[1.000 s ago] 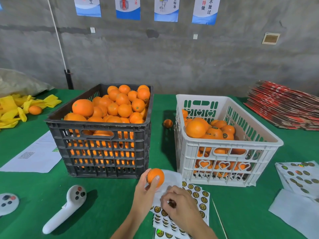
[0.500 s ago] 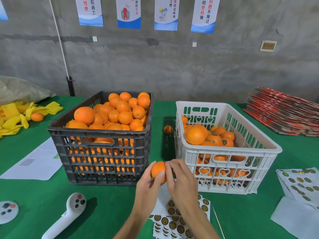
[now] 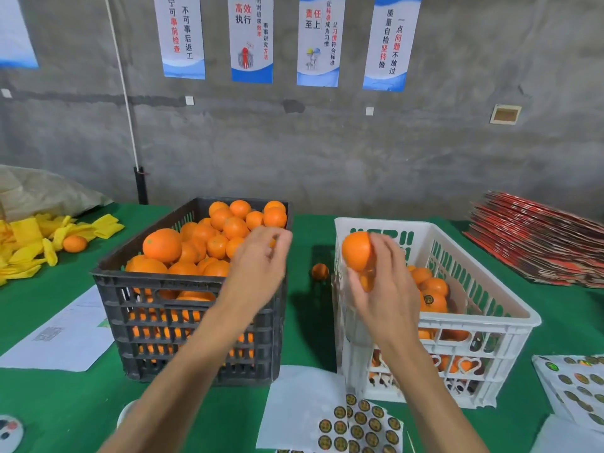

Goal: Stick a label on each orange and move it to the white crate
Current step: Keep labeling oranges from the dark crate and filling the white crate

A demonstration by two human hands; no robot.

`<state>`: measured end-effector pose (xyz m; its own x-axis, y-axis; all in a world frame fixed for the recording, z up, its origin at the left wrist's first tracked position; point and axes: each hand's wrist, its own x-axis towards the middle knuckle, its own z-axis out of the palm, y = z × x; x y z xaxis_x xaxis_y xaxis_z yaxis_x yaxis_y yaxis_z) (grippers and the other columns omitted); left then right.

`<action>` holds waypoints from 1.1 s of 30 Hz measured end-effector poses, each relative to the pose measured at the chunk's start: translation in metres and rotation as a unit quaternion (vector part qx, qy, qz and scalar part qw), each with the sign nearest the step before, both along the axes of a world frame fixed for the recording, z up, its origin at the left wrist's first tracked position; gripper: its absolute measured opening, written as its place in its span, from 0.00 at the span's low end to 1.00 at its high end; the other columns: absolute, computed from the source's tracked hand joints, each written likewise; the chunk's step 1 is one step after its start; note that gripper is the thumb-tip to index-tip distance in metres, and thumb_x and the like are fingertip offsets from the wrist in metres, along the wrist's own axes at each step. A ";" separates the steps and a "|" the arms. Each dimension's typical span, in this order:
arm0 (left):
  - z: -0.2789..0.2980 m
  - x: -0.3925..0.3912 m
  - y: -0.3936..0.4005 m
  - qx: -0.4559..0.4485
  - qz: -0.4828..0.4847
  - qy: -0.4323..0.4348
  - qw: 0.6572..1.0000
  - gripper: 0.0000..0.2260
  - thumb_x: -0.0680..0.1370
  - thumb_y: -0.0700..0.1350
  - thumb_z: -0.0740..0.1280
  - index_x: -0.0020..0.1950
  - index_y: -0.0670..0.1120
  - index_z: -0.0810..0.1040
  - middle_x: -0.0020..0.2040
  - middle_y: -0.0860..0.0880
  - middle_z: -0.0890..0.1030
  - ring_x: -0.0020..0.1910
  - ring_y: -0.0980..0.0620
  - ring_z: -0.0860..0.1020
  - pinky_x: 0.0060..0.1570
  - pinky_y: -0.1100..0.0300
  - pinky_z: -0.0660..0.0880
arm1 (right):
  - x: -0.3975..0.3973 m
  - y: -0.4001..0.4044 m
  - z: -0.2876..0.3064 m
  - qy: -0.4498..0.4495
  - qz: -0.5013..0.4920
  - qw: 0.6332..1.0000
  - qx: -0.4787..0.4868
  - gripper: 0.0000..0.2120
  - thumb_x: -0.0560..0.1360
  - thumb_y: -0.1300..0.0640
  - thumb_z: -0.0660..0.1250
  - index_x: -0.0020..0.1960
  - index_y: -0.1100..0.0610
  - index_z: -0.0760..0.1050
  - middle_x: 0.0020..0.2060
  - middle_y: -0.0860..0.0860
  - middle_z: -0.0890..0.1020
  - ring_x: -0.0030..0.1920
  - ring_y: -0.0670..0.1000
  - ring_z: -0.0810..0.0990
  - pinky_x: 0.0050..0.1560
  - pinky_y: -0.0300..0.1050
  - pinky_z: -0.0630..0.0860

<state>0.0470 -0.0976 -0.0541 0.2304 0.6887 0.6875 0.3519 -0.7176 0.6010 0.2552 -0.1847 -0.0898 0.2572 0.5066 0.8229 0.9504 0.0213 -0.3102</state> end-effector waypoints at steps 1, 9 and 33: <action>0.006 -0.009 0.019 0.030 0.057 0.033 0.997 0.07 0.86 0.49 0.62 0.56 0.50 0.80 0.51 0.52 0.80 0.47 0.55 0.79 0.45 0.62 0.74 | 0.008 0.002 0.002 0.001 -0.029 1.000 0.001 0.31 0.78 0.49 0.72 0.77 0.54 0.65 0.72 0.54 0.71 0.63 0.56 0.78 0.52 0.51 0.82; 0.000 -0.050 0.127 -0.271 0.188 0.444 0.833 0.20 0.80 0.45 0.71 0.70 0.43 0.73 0.67 0.41 0.77 0.64 0.41 0.77 0.53 0.53 0.74 | 0.024 0.010 -0.014 0.045 -0.077 0.996 -0.004 0.25 0.82 0.49 0.64 0.77 0.56 0.67 0.76 0.54 0.70 0.69 0.56 0.73 0.60 0.55 0.76; -0.054 -0.010 -0.028 0.002 0.047 -0.065 0.997 0.31 0.78 0.62 0.71 0.78 0.55 0.69 0.72 0.61 0.71 0.73 0.61 0.69 0.72 0.62 0.67 | -0.033 -0.025 -0.080 -0.007 0.168 0.986 0.022 0.18 0.78 0.65 0.68 0.67 0.60 0.78 0.61 0.52 0.82 0.61 0.49 0.80 0.65 0.41 0.75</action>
<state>0.0369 -0.1251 -0.1079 0.0733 0.7009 0.7095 0.3364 -0.6871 0.6439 0.2219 -0.2097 -0.1702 0.0693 0.5253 0.8481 0.8920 0.3481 -0.2884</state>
